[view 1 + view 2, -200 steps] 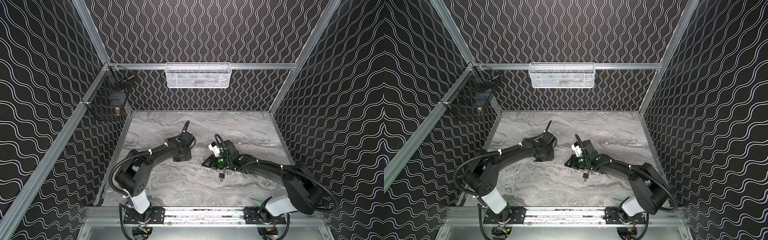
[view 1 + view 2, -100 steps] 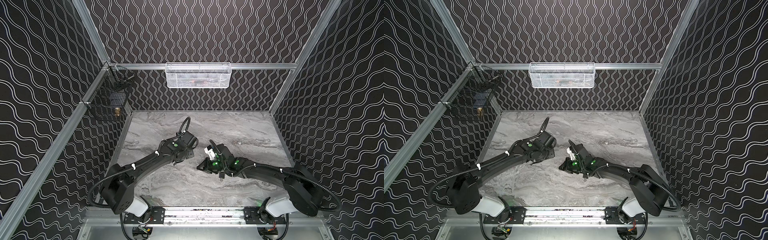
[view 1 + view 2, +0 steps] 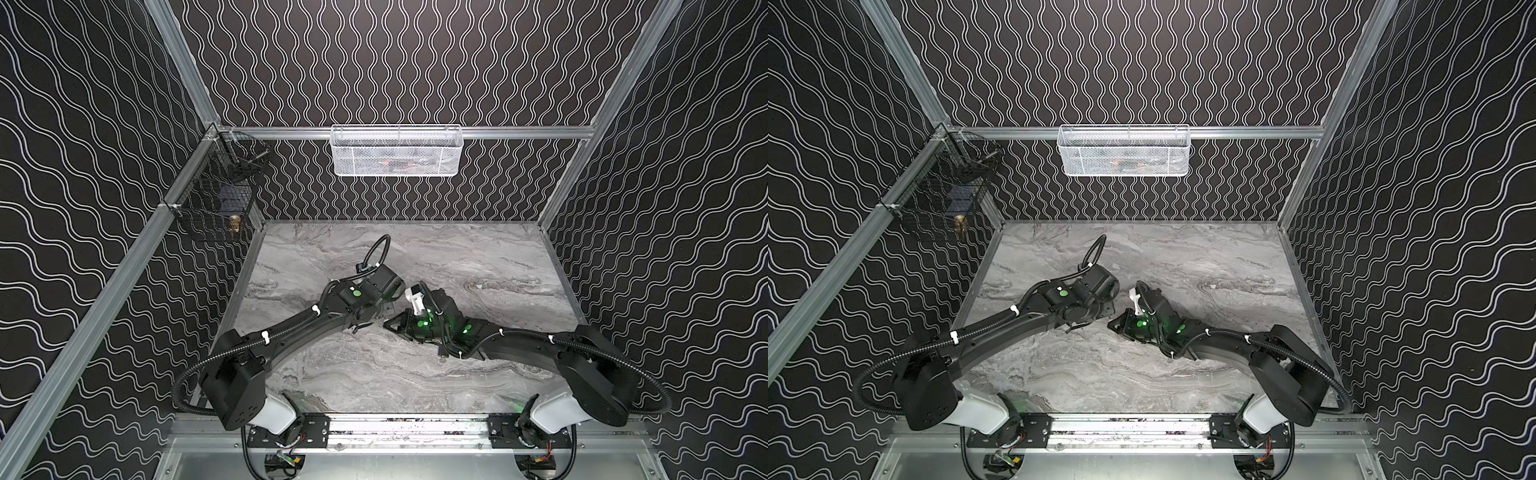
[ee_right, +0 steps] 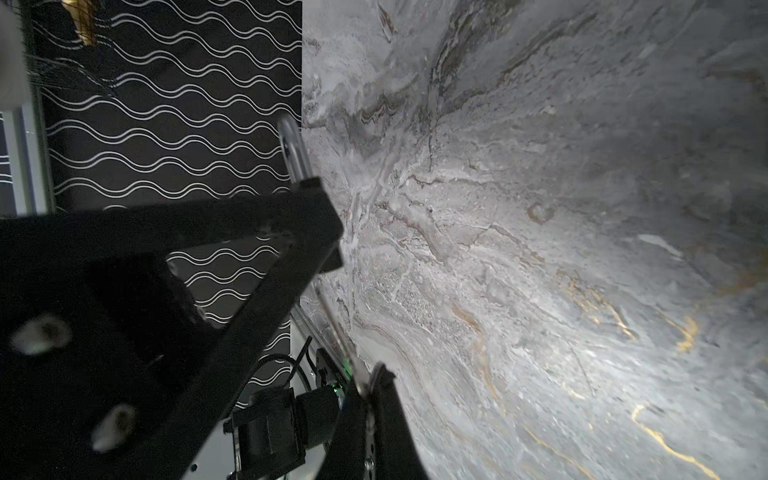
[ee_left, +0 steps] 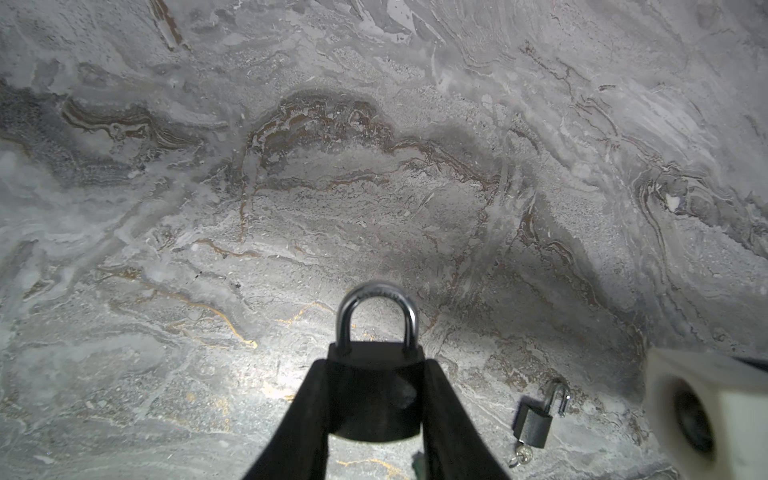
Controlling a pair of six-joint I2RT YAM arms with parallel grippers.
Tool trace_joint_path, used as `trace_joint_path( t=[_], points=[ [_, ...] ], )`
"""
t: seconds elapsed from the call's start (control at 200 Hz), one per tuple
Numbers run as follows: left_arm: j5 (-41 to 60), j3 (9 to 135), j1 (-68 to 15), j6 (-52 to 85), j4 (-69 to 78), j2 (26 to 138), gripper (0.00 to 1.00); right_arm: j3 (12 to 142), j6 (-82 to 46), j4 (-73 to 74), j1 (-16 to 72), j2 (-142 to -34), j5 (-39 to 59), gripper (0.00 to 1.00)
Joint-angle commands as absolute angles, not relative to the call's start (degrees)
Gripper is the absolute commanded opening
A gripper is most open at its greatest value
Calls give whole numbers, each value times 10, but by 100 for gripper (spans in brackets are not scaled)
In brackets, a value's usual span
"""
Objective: Unlock with the key
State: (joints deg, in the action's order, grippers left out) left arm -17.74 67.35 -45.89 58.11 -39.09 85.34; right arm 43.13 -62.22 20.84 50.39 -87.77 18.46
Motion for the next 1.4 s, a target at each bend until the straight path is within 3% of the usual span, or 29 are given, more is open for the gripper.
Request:
trace_joint_path(
  t=[0.0, 1.391],
  points=[
    [-185, 680, -460, 594, -393, 848, 0, 435, -638, 251, 510, -883, 166, 0],
    [-180, 679, -459, 624, -381, 809, 0, 436, -631, 255, 537, -860, 128, 0]
  ],
)
